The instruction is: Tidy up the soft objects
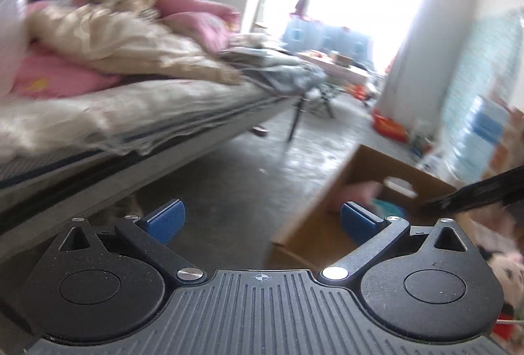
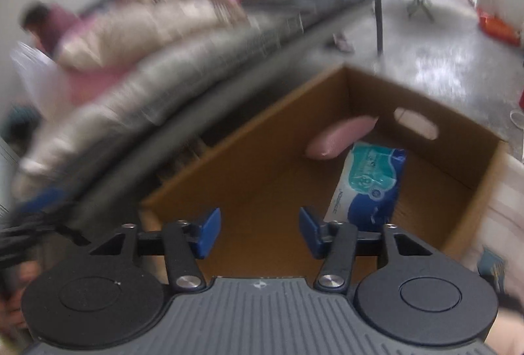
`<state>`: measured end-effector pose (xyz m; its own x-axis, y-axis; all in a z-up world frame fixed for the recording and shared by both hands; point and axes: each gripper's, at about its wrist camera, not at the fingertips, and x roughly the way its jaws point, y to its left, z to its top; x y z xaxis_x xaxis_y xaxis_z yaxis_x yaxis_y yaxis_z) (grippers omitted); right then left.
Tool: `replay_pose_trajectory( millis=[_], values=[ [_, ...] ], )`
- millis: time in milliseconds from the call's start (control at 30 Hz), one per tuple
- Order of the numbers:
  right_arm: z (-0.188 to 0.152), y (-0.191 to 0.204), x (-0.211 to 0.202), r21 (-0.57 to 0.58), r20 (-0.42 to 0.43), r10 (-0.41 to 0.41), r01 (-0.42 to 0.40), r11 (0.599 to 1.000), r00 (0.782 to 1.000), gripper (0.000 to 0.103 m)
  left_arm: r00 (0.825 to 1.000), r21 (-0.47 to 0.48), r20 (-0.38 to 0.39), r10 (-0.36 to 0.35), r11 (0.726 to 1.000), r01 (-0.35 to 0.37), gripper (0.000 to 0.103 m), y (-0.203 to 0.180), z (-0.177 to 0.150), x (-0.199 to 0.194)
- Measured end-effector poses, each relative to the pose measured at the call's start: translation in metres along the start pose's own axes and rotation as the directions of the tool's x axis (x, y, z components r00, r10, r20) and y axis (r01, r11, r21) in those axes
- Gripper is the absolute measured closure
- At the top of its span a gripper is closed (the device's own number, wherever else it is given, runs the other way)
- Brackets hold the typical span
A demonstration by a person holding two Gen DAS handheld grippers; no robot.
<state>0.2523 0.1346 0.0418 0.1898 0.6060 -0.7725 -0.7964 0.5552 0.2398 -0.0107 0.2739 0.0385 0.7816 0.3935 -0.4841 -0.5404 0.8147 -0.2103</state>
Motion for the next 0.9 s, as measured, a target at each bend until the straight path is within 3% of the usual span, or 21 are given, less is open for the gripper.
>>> replay_pose_trajectory(
  millis=[133,333,367,433,467,633,800,900],
  values=[
    [0.036,-0.011,0.086,0.004,-0.156,-0.053,0.055,0.998,0.986,0.050,0.999,-0.089,-0.009,0.039,0.995,-0.040,0.001,0.036,0.001,0.015],
    [0.043,-0.037,0.151,0.041,-0.241,-0.123,0.137,0.990,0.963,0.050,0.998,-0.127,-0.034,0.056,0.990,-0.060,0.001,0.057,-0.003,0.035],
    [0.042,-0.041,0.154,0.038,-0.240,-0.160,0.174,0.984,0.958,0.051,0.998,-0.129,-0.040,0.053,0.990,-0.058,0.001,0.058,-0.004,0.037],
    [0.041,-0.051,0.154,0.060,-0.234,-0.179,0.198,0.978,0.956,0.064,0.998,-0.133,-0.047,0.043,0.990,-0.049,0.001,0.059,-0.006,0.042],
    [0.041,-0.055,0.152,0.075,-0.225,-0.187,0.209,0.975,0.956,0.065,0.998,-0.133,-0.051,0.037,0.990,-0.044,0.001,0.060,-0.007,0.045],
    [0.043,-0.078,0.147,0.142,-0.169,-0.224,0.249,0.958,0.960,0.065,0.998,-0.142,-0.063,0.026,0.989,-0.034,0.001,0.060,-0.011,0.051],
    [0.039,-0.084,0.124,0.217,-0.089,-0.144,0.160,0.963,0.986,0.063,0.998,-0.141,-0.058,0.019,0.990,-0.027,0.001,0.061,-0.012,0.047],
    [0.035,-0.078,0.097,0.201,-0.054,-0.154,0.162,0.966,0.987,0.056,0.999,-0.133,-0.050,0.010,0.991,-0.017,0.001,0.061,-0.009,0.045]
  ],
)
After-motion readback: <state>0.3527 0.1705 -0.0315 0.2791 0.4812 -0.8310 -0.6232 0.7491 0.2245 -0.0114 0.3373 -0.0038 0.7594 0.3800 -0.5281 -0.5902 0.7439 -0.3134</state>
